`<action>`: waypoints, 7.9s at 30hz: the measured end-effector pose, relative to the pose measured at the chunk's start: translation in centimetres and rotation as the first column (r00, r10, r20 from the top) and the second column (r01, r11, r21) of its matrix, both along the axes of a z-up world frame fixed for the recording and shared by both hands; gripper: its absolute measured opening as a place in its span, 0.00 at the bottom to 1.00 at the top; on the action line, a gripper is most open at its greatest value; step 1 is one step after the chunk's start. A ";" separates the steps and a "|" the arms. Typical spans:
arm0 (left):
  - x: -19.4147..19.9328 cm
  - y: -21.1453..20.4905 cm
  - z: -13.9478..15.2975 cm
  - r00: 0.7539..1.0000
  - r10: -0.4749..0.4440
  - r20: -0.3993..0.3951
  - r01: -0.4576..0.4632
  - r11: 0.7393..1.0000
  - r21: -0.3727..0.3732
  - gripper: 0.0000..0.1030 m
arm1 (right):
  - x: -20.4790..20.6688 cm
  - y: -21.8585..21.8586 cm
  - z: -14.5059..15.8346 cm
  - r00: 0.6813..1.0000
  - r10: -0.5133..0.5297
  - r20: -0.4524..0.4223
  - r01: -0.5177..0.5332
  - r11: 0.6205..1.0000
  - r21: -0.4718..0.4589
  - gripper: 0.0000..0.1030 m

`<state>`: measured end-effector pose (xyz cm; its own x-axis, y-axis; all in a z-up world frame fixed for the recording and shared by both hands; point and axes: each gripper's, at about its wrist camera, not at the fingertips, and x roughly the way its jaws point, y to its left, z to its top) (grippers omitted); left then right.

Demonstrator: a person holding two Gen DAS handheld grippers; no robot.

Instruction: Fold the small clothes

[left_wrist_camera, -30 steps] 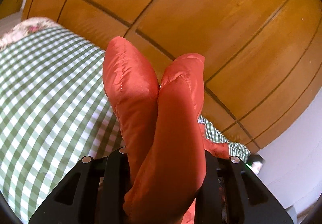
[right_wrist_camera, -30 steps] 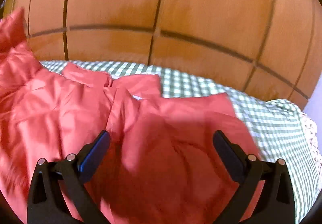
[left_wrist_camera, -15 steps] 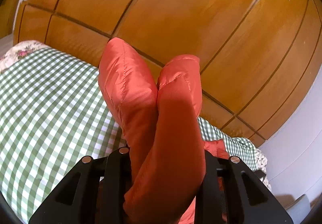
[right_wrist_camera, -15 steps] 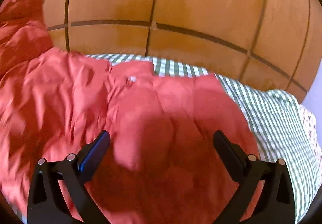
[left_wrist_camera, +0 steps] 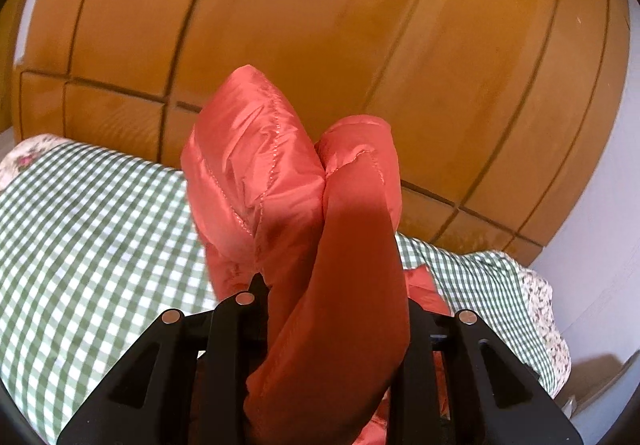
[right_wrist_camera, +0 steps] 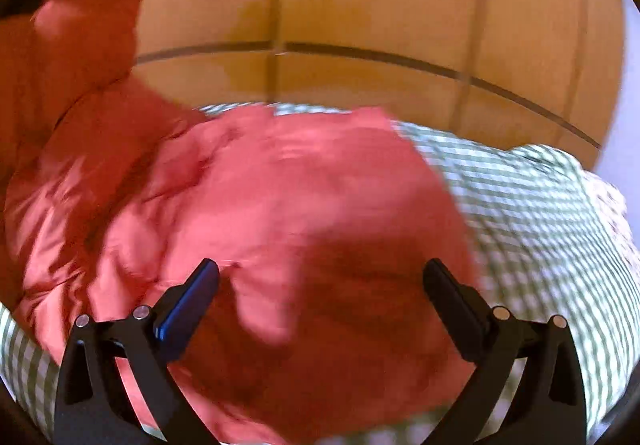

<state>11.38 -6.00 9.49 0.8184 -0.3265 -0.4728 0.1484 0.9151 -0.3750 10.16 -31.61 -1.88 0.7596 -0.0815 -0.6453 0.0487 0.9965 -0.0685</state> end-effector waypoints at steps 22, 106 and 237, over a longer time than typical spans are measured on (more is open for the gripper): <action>1.6 -17.1 -4.0 0.963 -0.261 -0.070 0.269 0.943 0.197 0.26 | -1.8 -9.5 -4.4 0.987 -0.134 -0.086 0.158 0.895 0.417 0.98; 5.6 -10.2 -10.4 0.969 -0.246 0.008 0.243 0.959 0.145 0.63 | 0.8 -13.3 6.3 0.995 0.077 -0.059 -0.015 0.724 0.690 0.09; 8.8 -23.6 -13.2 0.983 -0.181 0.013 0.145 0.829 0.540 0.97 | 6.0 -11.3 5.6 0.997 -0.041 0.066 0.022 0.965 0.260 0.54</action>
<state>20.21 -29.61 -3.66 0.8089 -0.1689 -0.5632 0.3198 0.9302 0.1803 16.13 -42.87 3.75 0.8034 0.0569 -0.5927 0.0756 0.9776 0.1964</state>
